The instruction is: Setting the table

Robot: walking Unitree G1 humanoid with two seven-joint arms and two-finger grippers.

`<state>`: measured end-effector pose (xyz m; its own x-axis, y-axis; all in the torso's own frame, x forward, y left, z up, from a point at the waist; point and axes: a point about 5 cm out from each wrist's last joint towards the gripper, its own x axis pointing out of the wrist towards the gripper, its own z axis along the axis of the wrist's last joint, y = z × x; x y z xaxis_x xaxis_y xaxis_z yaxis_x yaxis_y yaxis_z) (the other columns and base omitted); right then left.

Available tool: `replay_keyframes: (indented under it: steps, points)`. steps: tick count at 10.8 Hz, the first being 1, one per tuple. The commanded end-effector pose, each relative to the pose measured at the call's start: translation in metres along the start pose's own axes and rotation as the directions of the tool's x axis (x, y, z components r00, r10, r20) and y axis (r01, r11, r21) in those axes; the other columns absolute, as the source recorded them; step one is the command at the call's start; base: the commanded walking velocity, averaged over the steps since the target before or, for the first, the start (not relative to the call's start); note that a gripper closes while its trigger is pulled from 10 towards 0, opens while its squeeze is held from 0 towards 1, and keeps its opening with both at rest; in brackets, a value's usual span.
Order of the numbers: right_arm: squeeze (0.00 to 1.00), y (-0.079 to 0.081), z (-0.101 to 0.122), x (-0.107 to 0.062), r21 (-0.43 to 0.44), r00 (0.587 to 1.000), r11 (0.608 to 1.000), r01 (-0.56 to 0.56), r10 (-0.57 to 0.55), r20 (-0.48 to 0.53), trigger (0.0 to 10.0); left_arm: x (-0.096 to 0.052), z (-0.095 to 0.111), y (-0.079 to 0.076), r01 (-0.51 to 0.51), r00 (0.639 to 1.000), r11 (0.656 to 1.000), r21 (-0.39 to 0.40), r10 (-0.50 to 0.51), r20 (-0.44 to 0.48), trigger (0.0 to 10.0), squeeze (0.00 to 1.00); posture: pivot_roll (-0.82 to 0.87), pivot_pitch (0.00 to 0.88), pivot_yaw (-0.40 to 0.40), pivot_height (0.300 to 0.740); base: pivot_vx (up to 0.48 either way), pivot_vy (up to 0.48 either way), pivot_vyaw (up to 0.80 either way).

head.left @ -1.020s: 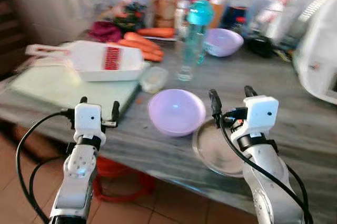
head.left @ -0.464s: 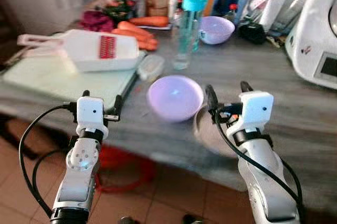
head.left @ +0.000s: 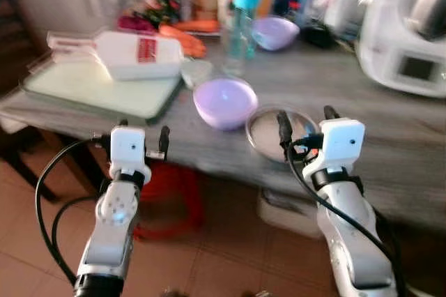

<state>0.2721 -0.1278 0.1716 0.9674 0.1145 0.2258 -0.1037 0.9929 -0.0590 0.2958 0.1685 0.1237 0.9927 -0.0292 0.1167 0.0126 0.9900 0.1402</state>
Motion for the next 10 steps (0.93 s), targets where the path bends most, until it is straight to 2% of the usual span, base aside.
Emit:
replay_keyframes:
  steps: [1, 3, 7, 9, 10]
  points:
    - [0.0, 0.0018, 0.0048, 0.0011, -0.002, 1.0, 1.0, -0.007, 0.007, 0.022, 10.0, -0.0002, -0.0001, 0.0033, -0.009, 1.0, 1.0, 0.006, 0.009, -0.004, 10.0, 0.0, 0.1, 0.076, -0.028, 0.74, -0.315, 0.0, 0.0]
    - [0.0, 0.0006, 0.0037, 0.0008, -0.01, 1.0, 1.0, -0.003, 0.003, 0.017, 10.0, -0.0007, -0.0011, 0.0027, -0.007, 1.0, 1.0, 0.006, 0.007, -0.008, 10.0, 0.0, 0.1, 0.075, -0.031, 0.74, -0.319, 0.0, -0.21]
    - [0.0, -0.0012, 0.0011, -0.0013, -0.026, 1.0, 1.0, -0.013, 0.013, 0.005, 10.0, -0.0003, -0.0025, -0.0024, 0.019, 1.0, 1.0, 0.001, -0.019, -0.01, 10.0, 0.0, 0.09, 0.072, -0.034, 0.74, -0.323, 0.0, -0.53]
    - [0.0, -0.0011, 0.0003, -0.0017, -0.026, 1.0, 1.0, -0.012, 0.012, 0.004, 10.0, -0.0015, -0.0018, -0.0051, 0.048, 0.999, 0.999, 0.004, -0.048, 0.001, 10.0, 0.0, 0.09, 0.075, -0.03, 0.74, -0.304, 0.0, 0.0]
    - [0.0, -0.0011, -0.0001, -0.0023, -0.027, 1.0, 1.0, -0.01, 0.011, 0.004, 10.0, -0.0034, -0.0027, -0.006, 0.057, 0.998, 0.998, 0.003, -0.057, 0.0, 10.0, 0.0, 0.09, 0.075, -0.029, 0.74, 0.0, 0.0, 0.0]
